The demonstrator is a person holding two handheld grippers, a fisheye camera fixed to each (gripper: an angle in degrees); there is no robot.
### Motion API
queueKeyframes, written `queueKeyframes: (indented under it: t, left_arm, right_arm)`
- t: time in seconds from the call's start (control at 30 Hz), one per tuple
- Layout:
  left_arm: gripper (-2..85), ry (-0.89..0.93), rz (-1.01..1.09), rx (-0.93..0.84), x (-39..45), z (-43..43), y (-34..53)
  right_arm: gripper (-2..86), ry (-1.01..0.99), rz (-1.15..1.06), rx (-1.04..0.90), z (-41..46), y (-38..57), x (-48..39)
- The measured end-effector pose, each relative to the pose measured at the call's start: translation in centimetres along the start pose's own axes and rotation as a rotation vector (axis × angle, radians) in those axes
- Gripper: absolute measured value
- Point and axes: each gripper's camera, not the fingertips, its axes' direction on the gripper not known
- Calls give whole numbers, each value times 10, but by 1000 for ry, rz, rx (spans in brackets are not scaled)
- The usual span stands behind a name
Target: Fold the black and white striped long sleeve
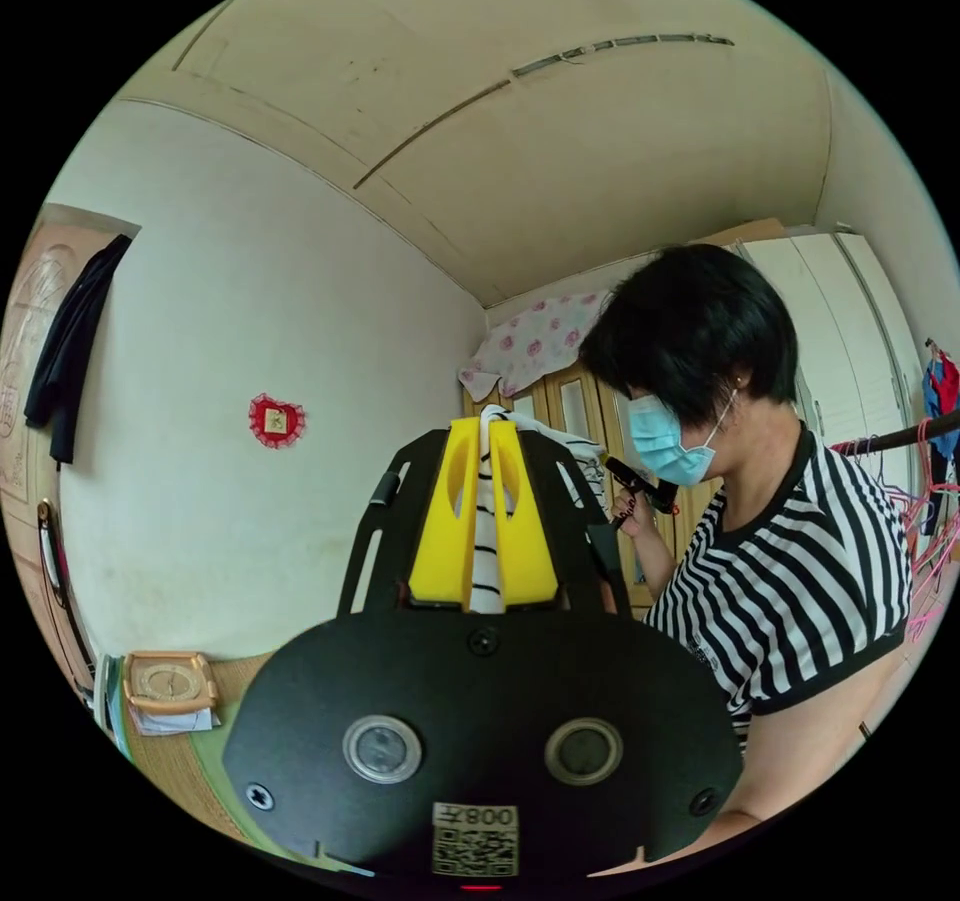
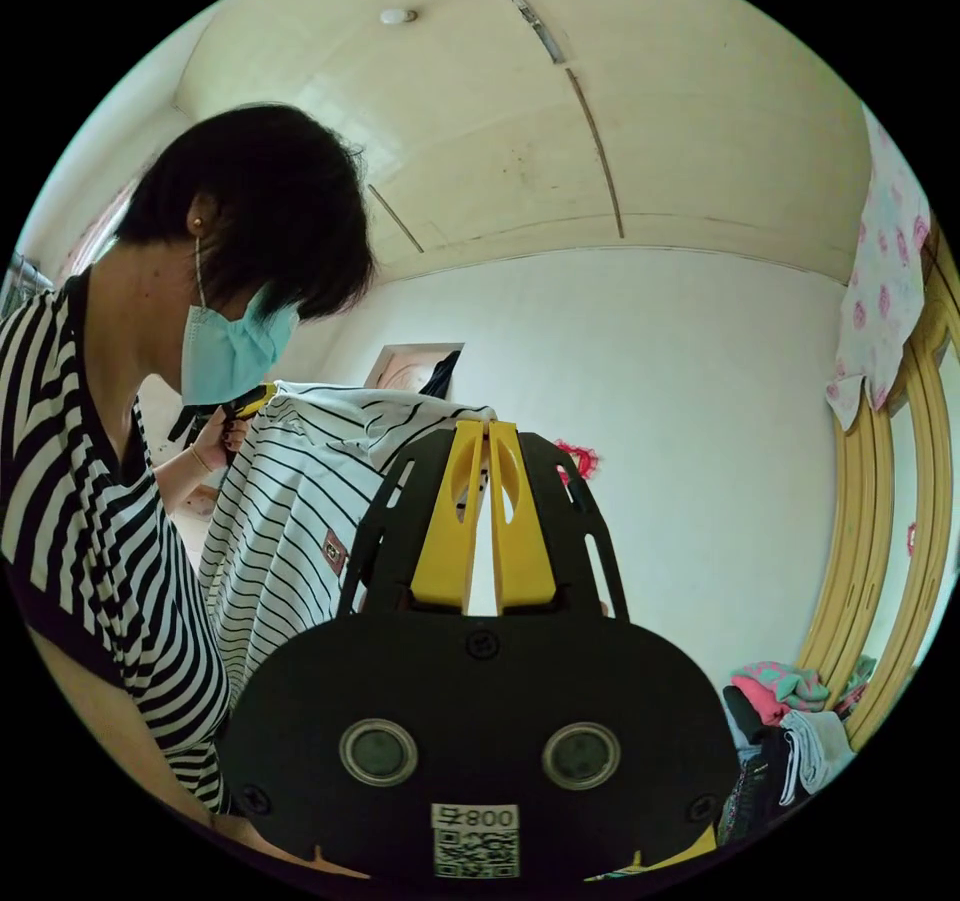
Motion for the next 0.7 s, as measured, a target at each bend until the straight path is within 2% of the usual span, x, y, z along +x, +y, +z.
queueKeyframes:
  t: [0.2, 0.4, 0.6, 0.7]
  left_arm:
    - [16, -13, 22, -2, -32, 47, -35]
    - [16, -29, -16, -37, -92, 115, -68]
    - [16, -51, -129, -138, -197, 218, -94]
    - [17, -71, -209, -219, -268, 283, -99]
  right_arm:
    - [5, 1, 9, 5, 30, 40, -40]
    - [3, 0, 34, -41, 96, 92, -71]
    - [3, -15, 92, -144, 214, 167, -75]
    - [3, -22, 121, -237, 301, 219, -66]
